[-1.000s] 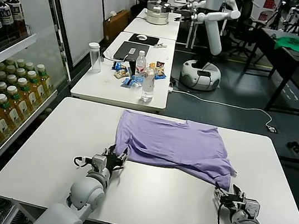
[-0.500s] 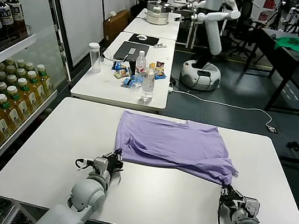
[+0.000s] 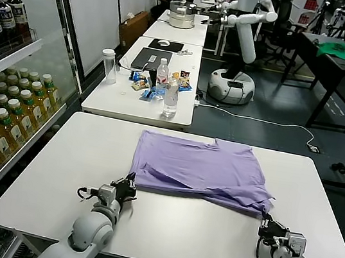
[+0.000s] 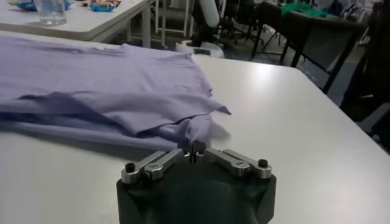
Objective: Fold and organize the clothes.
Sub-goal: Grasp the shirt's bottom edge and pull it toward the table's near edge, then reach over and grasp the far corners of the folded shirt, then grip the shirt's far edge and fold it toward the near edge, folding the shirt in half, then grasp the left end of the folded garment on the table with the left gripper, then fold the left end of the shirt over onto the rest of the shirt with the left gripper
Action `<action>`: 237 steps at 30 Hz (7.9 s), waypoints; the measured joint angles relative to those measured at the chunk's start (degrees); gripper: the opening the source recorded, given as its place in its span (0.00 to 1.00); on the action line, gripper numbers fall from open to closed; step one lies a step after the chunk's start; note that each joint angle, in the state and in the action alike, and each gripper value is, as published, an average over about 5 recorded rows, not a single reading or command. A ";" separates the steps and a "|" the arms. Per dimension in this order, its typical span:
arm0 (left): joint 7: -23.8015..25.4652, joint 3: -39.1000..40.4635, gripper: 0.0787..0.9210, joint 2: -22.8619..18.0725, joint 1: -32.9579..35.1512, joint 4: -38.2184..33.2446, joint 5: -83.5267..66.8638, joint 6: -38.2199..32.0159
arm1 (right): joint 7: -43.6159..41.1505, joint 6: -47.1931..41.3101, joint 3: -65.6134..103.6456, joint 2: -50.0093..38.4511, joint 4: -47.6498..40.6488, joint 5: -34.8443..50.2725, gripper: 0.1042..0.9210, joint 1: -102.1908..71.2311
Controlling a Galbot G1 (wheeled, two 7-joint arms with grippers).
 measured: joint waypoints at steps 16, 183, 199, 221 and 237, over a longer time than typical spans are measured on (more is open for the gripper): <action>-0.92 -2.18 0.03 1.73 9.89 -9.75 -0.27 0.03 | -1.85 -0.13 4.34 -1.65 8.26 -4.22 0.01 -11.13; 0.95 -0.94 0.30 12.92 6.78 -12.76 -14.11 3.34 | -2.47 -4.03 5.93 -5.20 9.64 6.59 0.31 -3.80; -5.83 -0.08 0.83 4.22 12.11 -15.75 -3.44 1.11 | -2.74 -3.98 5.15 -3.17 11.41 2.54 0.85 -6.10; -12.44 0.44 0.36 -5.60 15.02 -9.99 6.26 0.76 | -2.78 -3.84 5.44 -2.54 13.46 1.87 0.88 -7.63; -9.03 -12.20 0.06 4.82 13.97 -10.91 -4.50 0.75 | -2.74 -3.51 5.75 -2.31 13.74 2.14 0.88 -7.43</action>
